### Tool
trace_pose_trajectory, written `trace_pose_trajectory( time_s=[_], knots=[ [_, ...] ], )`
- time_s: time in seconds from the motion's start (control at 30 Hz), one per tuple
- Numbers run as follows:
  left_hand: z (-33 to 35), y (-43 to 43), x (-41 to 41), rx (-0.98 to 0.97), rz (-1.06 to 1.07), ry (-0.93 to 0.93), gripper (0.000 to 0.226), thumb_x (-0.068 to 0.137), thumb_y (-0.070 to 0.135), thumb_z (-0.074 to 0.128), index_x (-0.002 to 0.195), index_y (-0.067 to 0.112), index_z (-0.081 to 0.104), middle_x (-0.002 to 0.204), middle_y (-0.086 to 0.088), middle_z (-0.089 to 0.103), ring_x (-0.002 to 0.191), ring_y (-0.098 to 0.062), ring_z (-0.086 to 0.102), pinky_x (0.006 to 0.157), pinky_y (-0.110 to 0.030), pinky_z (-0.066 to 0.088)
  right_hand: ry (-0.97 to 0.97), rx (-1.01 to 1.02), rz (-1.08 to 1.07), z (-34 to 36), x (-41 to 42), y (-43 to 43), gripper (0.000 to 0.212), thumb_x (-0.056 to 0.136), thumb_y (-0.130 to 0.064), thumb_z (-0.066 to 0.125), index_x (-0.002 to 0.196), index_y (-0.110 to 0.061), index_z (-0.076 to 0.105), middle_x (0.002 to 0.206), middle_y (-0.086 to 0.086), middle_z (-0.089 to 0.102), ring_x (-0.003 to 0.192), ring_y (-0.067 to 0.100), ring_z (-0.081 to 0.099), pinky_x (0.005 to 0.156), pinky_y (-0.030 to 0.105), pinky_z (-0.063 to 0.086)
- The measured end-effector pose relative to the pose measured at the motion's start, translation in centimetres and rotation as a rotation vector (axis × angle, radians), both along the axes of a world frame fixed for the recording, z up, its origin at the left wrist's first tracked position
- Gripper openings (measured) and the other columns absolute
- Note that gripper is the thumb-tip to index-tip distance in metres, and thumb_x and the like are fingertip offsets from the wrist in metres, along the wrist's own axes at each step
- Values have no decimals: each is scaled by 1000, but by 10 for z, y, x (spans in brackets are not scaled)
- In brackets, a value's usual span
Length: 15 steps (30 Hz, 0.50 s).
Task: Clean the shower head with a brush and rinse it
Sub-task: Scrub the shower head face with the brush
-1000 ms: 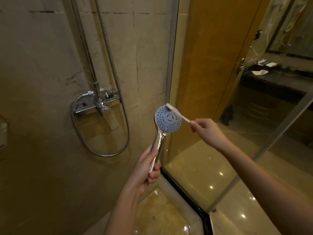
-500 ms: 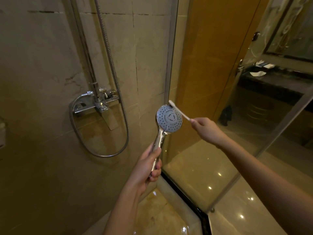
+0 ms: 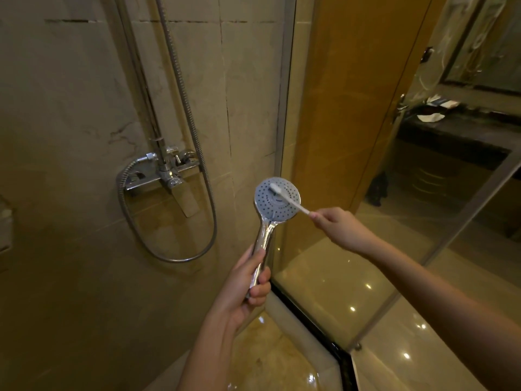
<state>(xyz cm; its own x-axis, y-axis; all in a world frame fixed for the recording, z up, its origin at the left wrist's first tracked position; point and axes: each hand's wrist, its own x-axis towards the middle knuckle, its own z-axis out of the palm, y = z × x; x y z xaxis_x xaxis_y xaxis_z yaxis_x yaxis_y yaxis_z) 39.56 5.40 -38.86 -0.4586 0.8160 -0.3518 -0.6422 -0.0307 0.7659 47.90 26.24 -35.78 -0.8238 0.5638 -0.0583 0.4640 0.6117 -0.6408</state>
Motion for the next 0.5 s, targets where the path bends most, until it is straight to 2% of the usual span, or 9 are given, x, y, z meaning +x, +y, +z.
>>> trace_pose_trajectory(
  time_s=[0.1,0.17,0.23,0.33,0.43,0.5],
  knots=[
    [0,1,-3,17,9,-39,13,93,25,45,100,30,55,47,4,35,26,1,23,28,-6,14,-1,16,22,0,2,-2,38,99,-37,42,68,-16,51,61,-1,47,55,12,43,61,35,39],
    [-1,1,-3,-1,-2,-28,10,94,25,45,98,29,54,48,4,35,27,1,24,27,-6,15,59,-43,-38,5,2,3,40,99,-38,43,67,-16,49,60,-1,44,54,13,40,61,35,37],
    [-2,0,-3,4,9,-35,8,93,26,47,97,29,53,49,4,35,26,1,23,27,-6,15,54,-63,-4,5,2,-1,39,99,-37,43,67,-16,49,59,-2,44,53,11,40,59,32,37],
    [-2,-2,-10,45,25,-61,6,83,28,52,89,27,52,47,4,35,25,1,22,26,-6,13,-2,14,62,10,3,-9,38,99,-36,44,69,-15,53,61,-1,47,56,14,44,59,32,39],
    [-1,-5,-14,42,20,-72,7,80,28,53,86,27,51,46,5,35,24,1,23,26,-6,14,78,10,-67,19,2,5,39,99,-37,44,65,-18,51,59,-2,46,56,15,44,59,34,39],
    [-3,-7,-15,34,13,-101,6,81,30,52,84,26,50,44,5,34,24,1,23,24,-7,14,48,31,-39,15,2,0,39,99,-37,43,68,-16,54,60,-2,48,55,14,46,58,32,41]
  ],
)
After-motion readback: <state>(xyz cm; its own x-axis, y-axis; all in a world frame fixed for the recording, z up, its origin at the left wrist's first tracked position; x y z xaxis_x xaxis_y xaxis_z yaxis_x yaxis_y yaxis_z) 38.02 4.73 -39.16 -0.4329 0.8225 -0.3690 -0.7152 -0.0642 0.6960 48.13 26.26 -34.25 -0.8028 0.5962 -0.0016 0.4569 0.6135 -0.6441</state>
